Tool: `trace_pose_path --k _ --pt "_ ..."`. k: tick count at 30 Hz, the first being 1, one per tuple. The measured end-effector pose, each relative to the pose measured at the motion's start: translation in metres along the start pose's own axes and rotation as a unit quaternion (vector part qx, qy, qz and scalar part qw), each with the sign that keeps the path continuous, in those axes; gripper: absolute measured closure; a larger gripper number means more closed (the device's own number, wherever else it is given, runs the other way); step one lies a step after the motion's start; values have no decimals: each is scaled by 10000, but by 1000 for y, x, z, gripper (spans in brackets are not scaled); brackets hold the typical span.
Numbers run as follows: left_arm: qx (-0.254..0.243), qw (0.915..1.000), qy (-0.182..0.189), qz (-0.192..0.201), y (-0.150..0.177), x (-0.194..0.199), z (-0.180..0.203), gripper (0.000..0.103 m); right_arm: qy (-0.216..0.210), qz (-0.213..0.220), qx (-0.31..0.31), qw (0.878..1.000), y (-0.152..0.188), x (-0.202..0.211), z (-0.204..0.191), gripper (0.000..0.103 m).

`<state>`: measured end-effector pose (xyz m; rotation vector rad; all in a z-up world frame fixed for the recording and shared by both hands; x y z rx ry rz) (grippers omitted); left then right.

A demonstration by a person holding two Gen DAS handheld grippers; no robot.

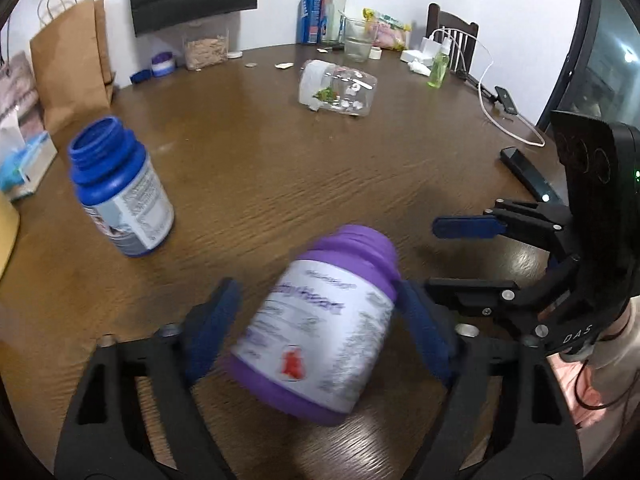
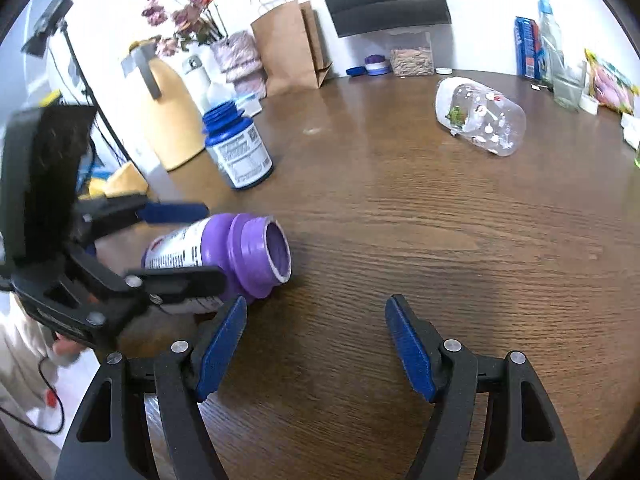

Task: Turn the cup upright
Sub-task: 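Grasp the bottle body with the left tool while the right tool releases it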

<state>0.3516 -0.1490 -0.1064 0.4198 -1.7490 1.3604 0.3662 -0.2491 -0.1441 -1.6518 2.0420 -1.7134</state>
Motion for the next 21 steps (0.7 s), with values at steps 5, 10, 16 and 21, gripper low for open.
trace_pose_path --k 5,10,16,21 --pt "-131 9996 -150 202 -9 11 10 46 -104 297 -112 9994 -3 5 3 26" --pt "-238 9977 -577 263 -3 9 10 46 -356 469 -211 9980 -8 13 1 26" --pt "361 9936 -835 665 -6 23 0 47 -663 507 118 9964 -20 28 -21 26" --pt "1180 9809 -685 1389 -19 52 -16 102 -1008 452 292 9935 -36 37 -46 26"
Point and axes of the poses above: each gripper's, at about its wrist camera, not at the fingertips, and x roughly against the way its jaws point, z to its right, y to its underside, the point moved 10 cm from there along -x, roughly the way its jaws point, and after that the axes turned 11 degrees about -y, right-handed, at the moved point
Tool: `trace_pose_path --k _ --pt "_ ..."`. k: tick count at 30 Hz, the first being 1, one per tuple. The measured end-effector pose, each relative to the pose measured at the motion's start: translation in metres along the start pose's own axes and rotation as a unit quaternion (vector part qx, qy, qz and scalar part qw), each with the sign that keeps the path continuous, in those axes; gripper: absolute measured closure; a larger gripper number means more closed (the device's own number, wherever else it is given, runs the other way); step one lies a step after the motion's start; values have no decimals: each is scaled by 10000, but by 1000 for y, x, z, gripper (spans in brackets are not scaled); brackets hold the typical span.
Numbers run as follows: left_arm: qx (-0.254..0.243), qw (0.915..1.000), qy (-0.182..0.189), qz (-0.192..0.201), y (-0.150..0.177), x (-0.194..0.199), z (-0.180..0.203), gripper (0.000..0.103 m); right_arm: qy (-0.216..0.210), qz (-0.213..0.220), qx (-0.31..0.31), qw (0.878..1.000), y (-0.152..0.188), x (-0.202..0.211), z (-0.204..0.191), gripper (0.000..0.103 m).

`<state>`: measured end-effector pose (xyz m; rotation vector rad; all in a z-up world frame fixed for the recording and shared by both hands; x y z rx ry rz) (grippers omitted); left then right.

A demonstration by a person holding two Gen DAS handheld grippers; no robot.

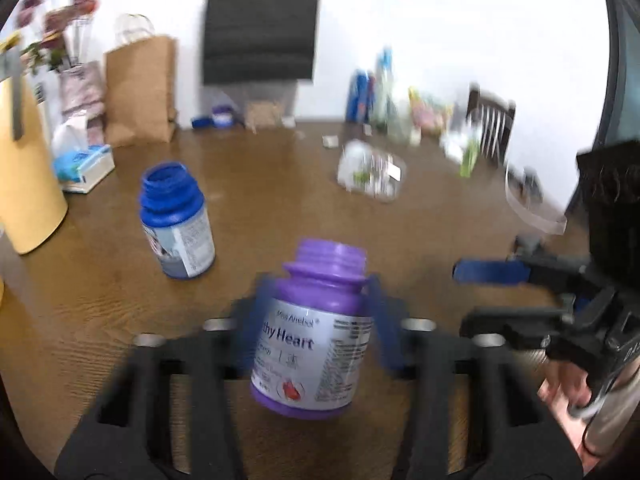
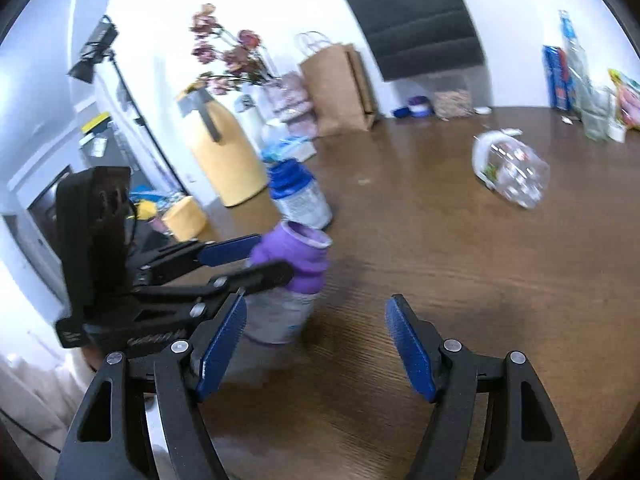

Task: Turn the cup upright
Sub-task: 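Grasp the bottle body with the left tool while the right tool releases it, then rotate the bottle upright with the left tool and regrasp it with the right tool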

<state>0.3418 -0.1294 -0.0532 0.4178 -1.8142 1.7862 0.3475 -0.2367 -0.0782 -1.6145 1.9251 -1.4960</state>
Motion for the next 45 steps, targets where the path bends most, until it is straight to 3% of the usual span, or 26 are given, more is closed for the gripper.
trace_pose_path --k 2,4,5,7,8,9,10,12,14,16,18,19,23,27,30,32,35,41,45 --pt "341 9994 56 -16 -4 1 -7 102 -258 5 -1 9997 -7 -1 -13 26" --pt "368 9992 7 -133 -1 -8 -11 102 -390 -4 -79 9992 -11 -7 -18 26" --pt "440 9988 -35 -213 2 -14 -14 102 -334 -86 -191 9992 -11 -14 -14 26" --pt "446 9979 224 -410 8 -21 -10 91 -34 -260 -323 9991 -6 -25 -1 26" --pt "368 9982 184 -438 8 -23 -10 79 54 -258 -374 9990 -5 -25 4 26" --pt "216 9989 91 -416 6 -23 -9 54 102 -249 -432 9987 -4 -25 9 26" --pt "-60 9992 13 -392 3 -24 -6 49 131 -210 -516 9984 -3 -24 14 25" --pt "-554 9970 93 -540 -1 -35 3 26 143 -92 -795 9967 -3 -16 28 25" --pt "-704 9912 376 -1053 5 -54 12 26 262 -73 -1013 9945 -2 -9 43 25" --pt "-732 9839 434 -1570 15 -70 17 28 347 -105 -1146 9928 0 -3 52 25" --pt "-821 9784 432 -1846 24 -77 22 43 446 -247 -1230 9911 6 -1 58 25" --pt "-905 9774 406 -1869 27 -78 24 43 455 -297 -1240 9908 8 -1 59 25" --pt "-857 9844 527 -1443 21 -61 31 43 293 -372 -1388 9892 9 -4 65 25" --pt "-755 9940 630 -477 -8 -25 35 43 -233 -244 -1441 9890 -9 -7 54 25" --pt "-747 9934 816 311 -26 7 38 43 -818 -13 -1453 9860 -32 -5 38 23" --pt "-772 9920 809 589 -33 20 39 43 -1077 4 -1396 9843 -41 -6 27 21" --pt "-835 9894 856 823 -39 32 40 43 -1268 8 -1276 9837 -53 -7 11 21" --pt "-907 9878 908 883 -36 33 43 43 -1312 41 -1190 9842 -63 -8 -2 21" --pt "-1000 9848 1043 961 -45 33 46 43 -1195 34 -1272 9847 -64 -7 5 34"
Point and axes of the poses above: each gripper's, at about its wrist camera, not at the fingertips, and x roughly against the way its jaws point, z to its right, y to its underside, the point moved 10 cm from there along -x, roughly the way its jaws point, and after that the axes turned 11 degrees about -y, right-handed, at the moved point
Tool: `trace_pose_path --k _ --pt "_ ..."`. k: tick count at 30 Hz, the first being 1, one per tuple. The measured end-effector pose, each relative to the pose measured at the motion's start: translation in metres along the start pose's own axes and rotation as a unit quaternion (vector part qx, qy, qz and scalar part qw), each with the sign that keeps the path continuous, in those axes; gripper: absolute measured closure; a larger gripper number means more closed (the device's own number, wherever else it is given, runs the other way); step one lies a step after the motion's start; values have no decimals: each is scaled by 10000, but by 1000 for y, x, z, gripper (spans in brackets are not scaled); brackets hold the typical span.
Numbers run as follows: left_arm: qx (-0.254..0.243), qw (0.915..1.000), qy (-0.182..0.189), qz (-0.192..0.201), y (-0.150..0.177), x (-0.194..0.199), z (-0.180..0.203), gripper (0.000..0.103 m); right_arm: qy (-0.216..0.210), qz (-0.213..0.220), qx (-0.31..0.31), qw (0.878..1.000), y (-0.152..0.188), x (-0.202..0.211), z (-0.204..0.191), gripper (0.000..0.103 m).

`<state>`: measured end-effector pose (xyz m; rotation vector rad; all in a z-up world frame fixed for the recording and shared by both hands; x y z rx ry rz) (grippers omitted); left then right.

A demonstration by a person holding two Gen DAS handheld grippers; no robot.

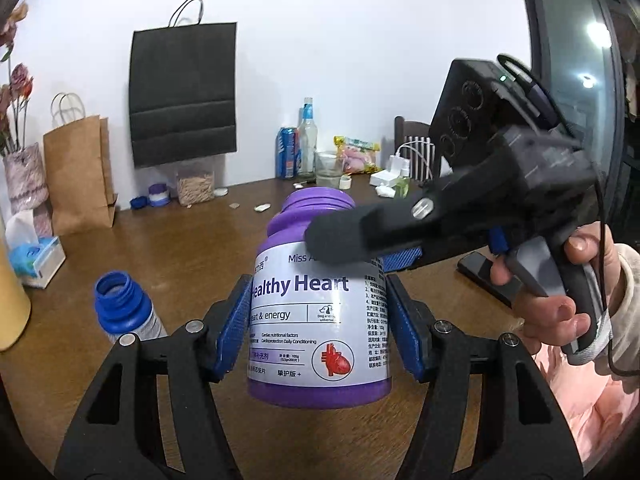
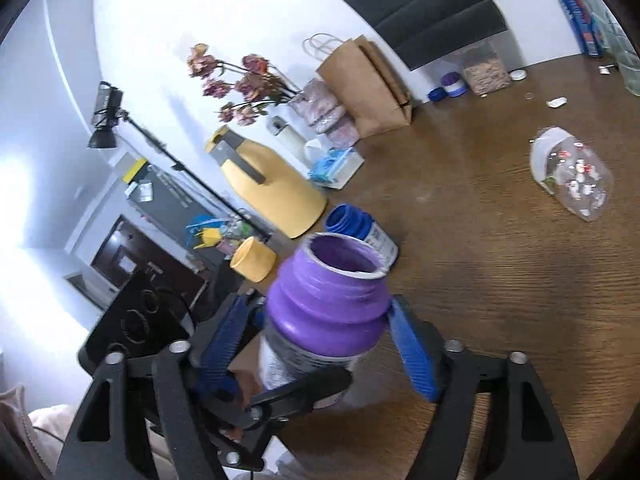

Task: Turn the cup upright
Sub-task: 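Rotate the bottle upright with the left tool and regrasp it with the right tool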

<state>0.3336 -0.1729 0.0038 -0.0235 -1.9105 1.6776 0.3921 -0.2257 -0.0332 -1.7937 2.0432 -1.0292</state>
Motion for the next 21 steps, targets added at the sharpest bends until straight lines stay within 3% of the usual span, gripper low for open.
trace_pose_path --k 10,14,17,19,21 --pt "-680 9964 504 72 -48 -36 2 43 87 413 -94 9991 -55 25 15 35" --pt "-1025 9913 820 -85 -76 -63 -1 43 746 693 368 9941 -93 36 21 35" --pt "-1254 9846 1125 -468 -87 -96 -4 40 1338 923 827 9832 -117 42 23 35" --pt "-1398 9800 1274 -621 -88 -120 -6 36 2153 1067 1344 9614 -135 46 29 35" --pt "-1509 9761 1400 -691 -87 -138 -7 36 2663 1087 1694 9426 -144 44 33 35"
Point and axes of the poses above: each gripper's, at about its wrist camera, not at the fingertips, and x roughly against the way its jaws point, z to its right, y to its underside, the point moved 10 cm from there along -x, roughly the way its jaws point, and after that the axes turned 11 degrees about -y, right-handed, at the moved point
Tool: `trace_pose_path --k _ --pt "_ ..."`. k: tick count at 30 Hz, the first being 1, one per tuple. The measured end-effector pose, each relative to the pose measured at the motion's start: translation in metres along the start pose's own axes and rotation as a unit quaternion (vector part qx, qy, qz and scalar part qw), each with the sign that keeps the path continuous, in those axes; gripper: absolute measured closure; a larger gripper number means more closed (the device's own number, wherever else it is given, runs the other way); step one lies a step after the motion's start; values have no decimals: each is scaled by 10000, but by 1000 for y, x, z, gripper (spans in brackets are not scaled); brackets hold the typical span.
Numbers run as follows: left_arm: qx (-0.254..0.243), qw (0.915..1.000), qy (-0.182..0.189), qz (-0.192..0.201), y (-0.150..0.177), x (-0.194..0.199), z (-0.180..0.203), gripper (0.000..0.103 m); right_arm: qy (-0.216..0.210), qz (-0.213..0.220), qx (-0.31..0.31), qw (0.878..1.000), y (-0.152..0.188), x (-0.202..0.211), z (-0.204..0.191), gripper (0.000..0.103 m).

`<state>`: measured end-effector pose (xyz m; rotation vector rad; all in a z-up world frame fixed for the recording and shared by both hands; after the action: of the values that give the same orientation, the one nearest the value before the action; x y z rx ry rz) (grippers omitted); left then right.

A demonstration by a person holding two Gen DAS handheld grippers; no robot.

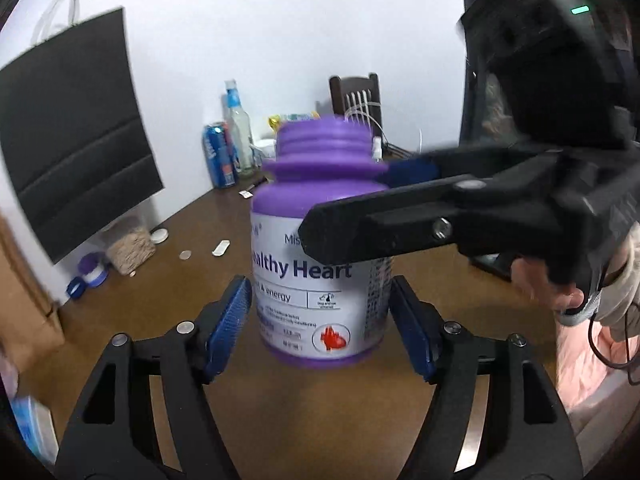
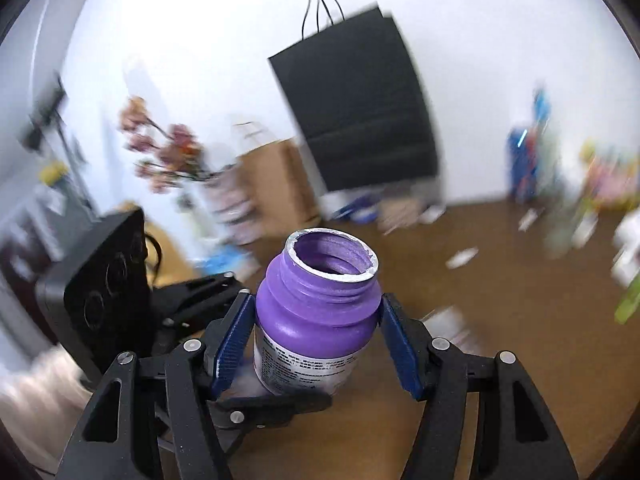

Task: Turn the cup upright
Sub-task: 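Rotate the bottle upright with the left tool and regrasp it with the right tool, then lower the upright bottle onto the table with the right tool and open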

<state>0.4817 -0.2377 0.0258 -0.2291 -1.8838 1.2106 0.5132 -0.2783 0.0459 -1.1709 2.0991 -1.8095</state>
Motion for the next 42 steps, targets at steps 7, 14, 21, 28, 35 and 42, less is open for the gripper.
trace_pose_path --k 7,14,21,28,35,42 --pt "-56 9981 605 42 12 -39 -16 31 769 6 442 9961 -6 -27 11 35" --pt "378 9987 -73 332 11 -28 -31 29 950 -48 545 9940 5 -41 8 35" --pt "532 9793 -1775 817 19 22 -15 24 948 172 849 9917 12 -25 -31 35" --pt "1409 9676 -1948 767 46 39 -13 17 766 -174 995 9919 40 -23 -59 35" --pt "1545 9777 -1413 140 88 4 -18 16 467 -607 668 9948 80 -55 -49 35" --pt "2025 9693 -1136 -805 135 -18 -26 16 351 -1039 498 9927 108 -91 -40 35"
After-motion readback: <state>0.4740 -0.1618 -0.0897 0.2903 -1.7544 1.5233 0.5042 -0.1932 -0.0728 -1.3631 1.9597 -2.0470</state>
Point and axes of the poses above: each gripper's, at about its wrist camera, not at the fingertips, and x roughly against the way its jaws point, z to its right, y to its underside, the point moved 10 cm from there along -x, roughly the way its jaws point, and after that the axes turned 11 degrees about -y, right-handed, at the moved point
